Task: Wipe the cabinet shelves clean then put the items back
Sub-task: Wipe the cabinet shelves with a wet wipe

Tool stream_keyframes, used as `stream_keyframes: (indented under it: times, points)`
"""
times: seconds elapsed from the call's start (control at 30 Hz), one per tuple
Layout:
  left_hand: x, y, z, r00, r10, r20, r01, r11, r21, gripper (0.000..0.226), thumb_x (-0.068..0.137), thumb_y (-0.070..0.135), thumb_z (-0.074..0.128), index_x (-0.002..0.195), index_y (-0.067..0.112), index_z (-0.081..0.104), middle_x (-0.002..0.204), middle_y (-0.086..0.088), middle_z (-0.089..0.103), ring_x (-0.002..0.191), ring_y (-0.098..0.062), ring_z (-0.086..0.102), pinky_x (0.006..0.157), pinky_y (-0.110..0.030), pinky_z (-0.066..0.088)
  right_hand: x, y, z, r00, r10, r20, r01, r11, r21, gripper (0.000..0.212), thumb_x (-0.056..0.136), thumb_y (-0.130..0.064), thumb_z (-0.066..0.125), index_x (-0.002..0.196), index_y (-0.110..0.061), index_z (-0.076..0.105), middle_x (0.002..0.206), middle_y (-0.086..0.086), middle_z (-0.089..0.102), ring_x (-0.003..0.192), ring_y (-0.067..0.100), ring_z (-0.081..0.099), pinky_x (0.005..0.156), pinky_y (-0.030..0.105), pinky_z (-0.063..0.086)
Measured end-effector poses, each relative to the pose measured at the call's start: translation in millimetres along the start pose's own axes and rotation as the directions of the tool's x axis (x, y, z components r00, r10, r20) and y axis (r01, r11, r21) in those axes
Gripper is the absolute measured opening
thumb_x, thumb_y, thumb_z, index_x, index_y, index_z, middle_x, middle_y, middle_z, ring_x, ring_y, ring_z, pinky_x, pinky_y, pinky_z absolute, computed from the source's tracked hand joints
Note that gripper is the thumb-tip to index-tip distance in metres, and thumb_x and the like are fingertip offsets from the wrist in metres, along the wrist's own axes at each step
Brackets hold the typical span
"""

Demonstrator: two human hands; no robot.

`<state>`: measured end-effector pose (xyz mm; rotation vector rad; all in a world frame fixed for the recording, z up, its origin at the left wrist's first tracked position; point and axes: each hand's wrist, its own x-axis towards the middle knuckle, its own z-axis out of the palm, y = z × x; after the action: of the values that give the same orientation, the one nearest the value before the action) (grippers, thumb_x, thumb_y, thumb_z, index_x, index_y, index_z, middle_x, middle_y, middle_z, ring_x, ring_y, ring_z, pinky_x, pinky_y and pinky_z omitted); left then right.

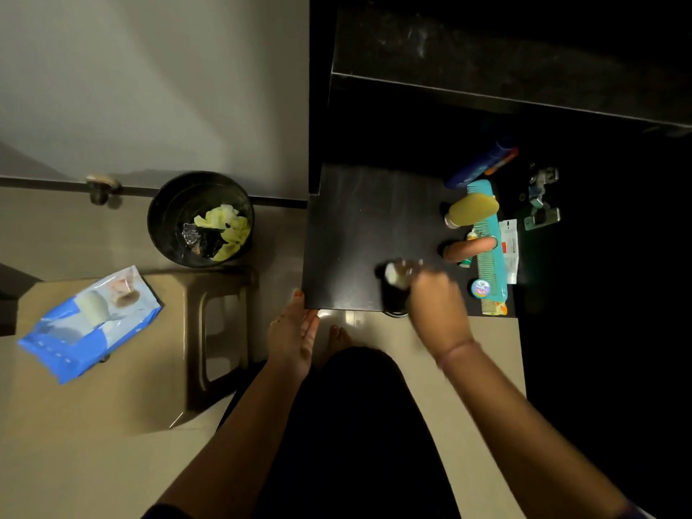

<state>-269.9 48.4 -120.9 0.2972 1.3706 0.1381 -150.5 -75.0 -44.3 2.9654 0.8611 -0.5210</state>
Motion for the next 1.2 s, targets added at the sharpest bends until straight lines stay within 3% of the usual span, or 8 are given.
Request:
stream_keyframes:
  times: [0.1, 0.27, 0.37, 0.6, 0.8, 0.93, 1.07, 1.2]
  points:
    - [1, 0, -2, 1.0, 0.011, -0.004, -0.011, 1.0, -0.005, 0.03, 0.091, 0.021, 0.059, 0.116, 0.004, 0.058, 0.121, -0.018, 0.063, 0.101, -0.021, 0.066, 0.078, -0.023, 0.052, 82, -3, -36, 0.976, 0.12, -0.179, -0.096, 0.986, 0.137, 0.036, 0.09, 0.007, 0.039, 0.119, -0.004, 0.058, 0.115, 0.02, 0.059, 0.105, 0.038, 0.059, 0.087, 0.047, 0.045]
    - [3, 2, -5, 1.0, -0.002, 0.012, 0.003, 0.999, -0.043, 0.023, 0.091, 0.018, 0.059, 0.11, 0.006, 0.06, 0.098, -0.007, 0.069, 0.087, -0.013, 0.067, 0.059, -0.02, 0.056, 167, 1, 19, 0.984, 0.169, -0.052, -0.167, 0.985, 0.049, 0.045, 0.091, 0.005, 0.028, 0.13, -0.003, 0.049, 0.129, 0.025, 0.051, 0.125, 0.035, 0.043, 0.099, 0.039, 0.042]
    - [5, 0, -5, 0.999, -0.001, 0.037, 0.003, 0.999, -0.042, 0.029, 0.091, 0.018, 0.058, 0.117, 0.005, 0.059, 0.09, -0.002, 0.071, 0.086, -0.011, 0.066, 0.073, -0.021, 0.053, 123, -4, 60, 0.996, 0.079, -0.035, -0.082, 0.994, -0.078, 0.053, 0.075, -0.002, 0.024, 0.12, -0.009, 0.052, 0.121, 0.017, 0.055, 0.114, 0.033, 0.051, 0.072, 0.031, 0.056]
    - [4, -2, -3, 1.0, -0.013, 0.024, 0.014, 0.999, -0.037, 0.026, 0.092, 0.017, 0.057, 0.116, 0.008, 0.061, 0.135, -0.017, 0.052, 0.122, -0.025, 0.054, 0.085, -0.022, 0.048, -26, 2, 78, 0.988, -0.114, 0.108, 0.119, 0.992, -0.04, 0.037, 0.086, -0.005, 0.026, 0.113, -0.008, 0.05, 0.112, 0.015, 0.05, 0.106, 0.035, 0.062, 0.082, 0.034, 0.054]
    - [4, 1, -4, 1.0, -0.029, -0.001, 0.029, 1.0, 0.002, 0.039, 0.091, 0.018, 0.06, 0.126, 0.003, 0.055, 0.139, -0.022, 0.044, 0.129, -0.026, 0.047, 0.087, -0.023, 0.047, 83, 3, -11, 0.976, 0.209, -0.054, -0.194, 0.96, 0.203, 0.02, 0.095, -0.01, 0.047, 0.099, 0.0, 0.064, 0.095, 0.013, 0.066, 0.09, 0.028, 0.064, 0.073, 0.032, 0.042]
    - [3, 2, -6, 0.999, -0.033, 0.002, 0.033, 0.999, 0.018, 0.026, 0.089, 0.021, 0.062, 0.11, 0.007, 0.062, 0.121, -0.013, 0.063, 0.095, -0.015, 0.066, 0.078, -0.021, 0.049, 162, 1, 2, 0.928, 0.356, -0.112, -0.323, 0.916, 0.24, 0.035, 0.097, -0.006, 0.034, 0.127, 0.005, 0.049, 0.132, 0.03, 0.048, 0.126, 0.041, 0.043, 0.107, 0.044, 0.035]
    - [5, 1, -5, 0.999, -0.043, -0.005, 0.043, 0.999, -0.011, 0.006, 0.09, 0.019, 0.061, 0.089, 0.014, 0.064, 0.108, -0.007, 0.068, 0.088, -0.008, 0.064, 0.072, -0.019, 0.049, 158, -50, 47, 0.983, 0.17, -0.064, -0.154, 0.968, 0.198, 0.048, 0.095, -0.002, 0.03, 0.143, 0.0, 0.029, 0.151, 0.026, 0.022, 0.142, 0.037, 0.02, 0.118, 0.043, 0.02]
    - [8, -2, -6, 0.999, -0.039, 0.019, 0.04, 0.998, -0.054, 0.018, 0.094, 0.014, 0.053, 0.109, 0.013, 0.062, 0.133, -0.02, 0.051, 0.063, -0.001, 0.063, 0.078, -0.017, 0.053, 56, -62, 75, 0.974, -0.193, -0.116, 0.222, 0.903, 0.369, 0.049, 0.085, -0.002, 0.034, 0.124, -0.016, 0.061, 0.133, 0.008, 0.058, 0.119, 0.02, 0.058, 0.087, 0.023, 0.052]
